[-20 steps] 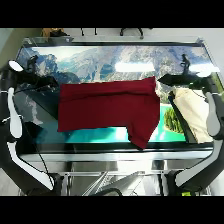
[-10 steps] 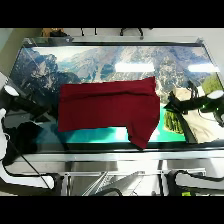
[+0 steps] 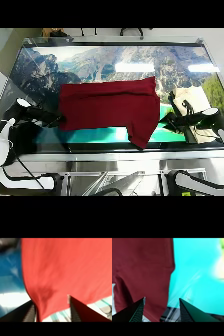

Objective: Fold the shirts.

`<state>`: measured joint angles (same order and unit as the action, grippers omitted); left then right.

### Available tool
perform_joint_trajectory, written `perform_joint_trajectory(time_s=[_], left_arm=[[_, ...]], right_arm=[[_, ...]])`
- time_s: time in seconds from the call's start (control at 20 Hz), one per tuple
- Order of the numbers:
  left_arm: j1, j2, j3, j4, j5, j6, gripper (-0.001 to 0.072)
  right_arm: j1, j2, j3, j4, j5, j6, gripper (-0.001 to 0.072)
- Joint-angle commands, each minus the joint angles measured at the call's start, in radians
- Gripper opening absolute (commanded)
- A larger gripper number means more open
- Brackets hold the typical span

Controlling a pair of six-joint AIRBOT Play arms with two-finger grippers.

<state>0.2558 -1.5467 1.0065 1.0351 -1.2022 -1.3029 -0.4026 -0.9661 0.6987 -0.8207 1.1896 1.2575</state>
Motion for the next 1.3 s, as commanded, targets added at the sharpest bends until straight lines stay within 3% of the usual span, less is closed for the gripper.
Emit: perform_joint_trajectory(time_s=[0.0, 0.1, 0.4, 0.5, 0.6, 0.7, 0.8, 1.0, 1.25], left_arm=[[-0.041, -0.042, 0.05, -0.024, 0.001, 0.02, 0.0407], [-0.045, -0.076, 0.092, -0.025, -0.041, 0.027, 0.0011], [-0.037, -0.09, 0.116, -0.023, -0.059, 0.026, 0.0012], [-0.035, -0.09, 0.116, -0.007, -0.079, 0.026, 0.0012], [-0.033, -0.09, 0.116, -0.005, -0.102, 0.027, 0.0012], [-0.022, -0.082, 0.115, -0.005, -0.125, 0.027, 0.0011], [-0.004, -0.062, 0.115, 0.045, -0.148, 0.009, 0.001], [0.045, 0.018, 0.074, 0.216, -0.197, -0.026, 0.0011], [0.141, 0.103, -0.073, 0.217, -0.149, -0.014, 0.001]], right_arm=[[0.0, 0.003, -0.077, 0.006, -0.05, 0.004, 0.0509], [0.017, -0.009, -0.093, 0.01, -0.083, -0.009, 0.0509], [0.171, -0.128, -0.093, 0.142, -0.146, -0.069, 0.0503], [0.217, -0.148, -0.092, 0.211, -0.133, -0.124, 0.0272], [0.224, -0.137, -0.092, 0.257, -0.074, -0.151, 0.0263], [0.222, -0.099, -0.092, 0.237, -0.044, -0.15, 0.0086], [0.222, -0.049, -0.092, 0.169, -0.035, -0.11, 0.0022], [0.224, 0.071, -0.104, -0.096, 0.031, 0.062, 0.0021], [0.224, 0.244, -0.15, -0.113, 0.043, 0.089, 0.0021]])
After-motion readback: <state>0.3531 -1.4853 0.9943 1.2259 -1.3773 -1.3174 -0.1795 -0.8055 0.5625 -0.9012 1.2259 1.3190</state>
